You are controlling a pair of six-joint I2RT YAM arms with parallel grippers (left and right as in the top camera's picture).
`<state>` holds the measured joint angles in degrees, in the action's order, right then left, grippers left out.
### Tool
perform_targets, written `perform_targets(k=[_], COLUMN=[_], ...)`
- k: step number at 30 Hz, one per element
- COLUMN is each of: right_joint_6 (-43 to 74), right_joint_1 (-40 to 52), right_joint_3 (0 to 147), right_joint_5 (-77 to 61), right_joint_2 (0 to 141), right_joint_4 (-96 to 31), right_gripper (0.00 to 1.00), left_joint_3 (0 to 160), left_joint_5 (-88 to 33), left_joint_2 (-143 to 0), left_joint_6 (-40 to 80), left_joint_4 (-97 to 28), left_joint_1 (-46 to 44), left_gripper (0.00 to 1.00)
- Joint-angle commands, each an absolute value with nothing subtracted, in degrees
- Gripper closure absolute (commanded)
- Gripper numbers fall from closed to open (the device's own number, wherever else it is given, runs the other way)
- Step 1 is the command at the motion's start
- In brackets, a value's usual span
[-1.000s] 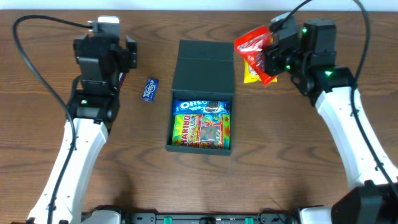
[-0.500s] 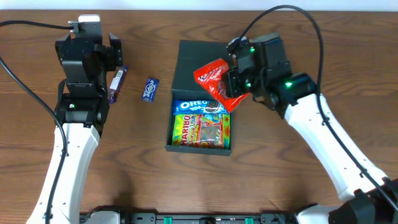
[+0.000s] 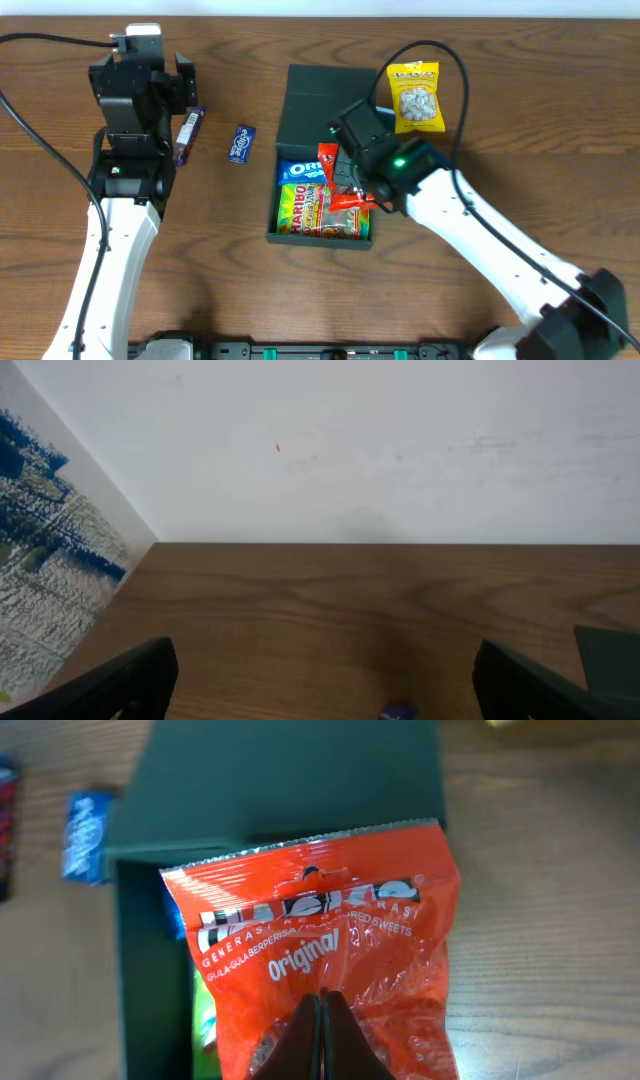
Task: Pack container
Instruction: 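Carry the red Hacks bag into the box and release it, then move the right gripper to the yellow Hacks bag and grasp it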
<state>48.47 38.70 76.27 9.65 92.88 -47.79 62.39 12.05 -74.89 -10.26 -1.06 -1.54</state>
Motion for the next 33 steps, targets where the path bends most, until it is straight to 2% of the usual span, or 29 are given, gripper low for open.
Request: perform_targets(k=[1,8,9,11,13,14,18,23,25,28,33], right_joint_6=[56.7,58.7,58.7,58.6,57.1,56.2,51.9,46.5,38.5,30.9,30.3], right_joint_1=[40.4,41.6,41.6,41.6,41.6,41.6,41.1,38.6,36.0,31.7,24.3], right_joint_3=[76.0,76.0,76.0,76.0,76.0,76.1,76.8,77.0,77.0,77.0,77.0], right_joint_5=[15.7,16.1,16.1,16.1,16.1,16.1,17.0,31.9,35.4,35.2,34.3], right_joint_2=[95.8,101.4,101.7,101.9,101.6,101.4,98.4,92.1,91.2,91.4,92.7], right_joint_4=[-47.8,-47.6,-47.5,-47.5,-47.1,-47.0,-46.5,-39.9,-33.6,-26.2,-20.6], right_gripper=[0.98,0.98,0.88,0.47,0.31,0.27,0.26,0.22,0.30,0.28,0.26], left_joint_3=[63.2,63.2,63.2,63.2,63.2,63.2,63.2,63.2,63.2,63.2,63.2], left_joint_5=[12.6,12.6,12.6,12.6,12.6,12.6,12.6,12.4,12.4,12.4,12.4], left_joint_2=[-74.3,-74.3,-74.3,-74.3,-74.3,-74.3,-74.3,-74.3,-74.3,-74.3,-74.3], left_joint_6=[-9.6,-9.6,-9.6,-9.6,-9.6,-9.6,-9.6,-9.6,-9.6,-9.6,-9.6], left_joint_4=[-0.7,-0.8,-0.7,-0.7,-0.7,-0.7,-0.7,-0.8,-0.8,-0.8,-0.8], left_joint_1=[-1.1,-1.1,-1.1,-1.1,-1.1,-1.1,-1.1,-1.1,-1.1,-1.1,-1.1], left_gripper=[0.05,0.05,0.05,0.05,0.05,0.05,0.05,0.05,0.05,0.05,0.05])
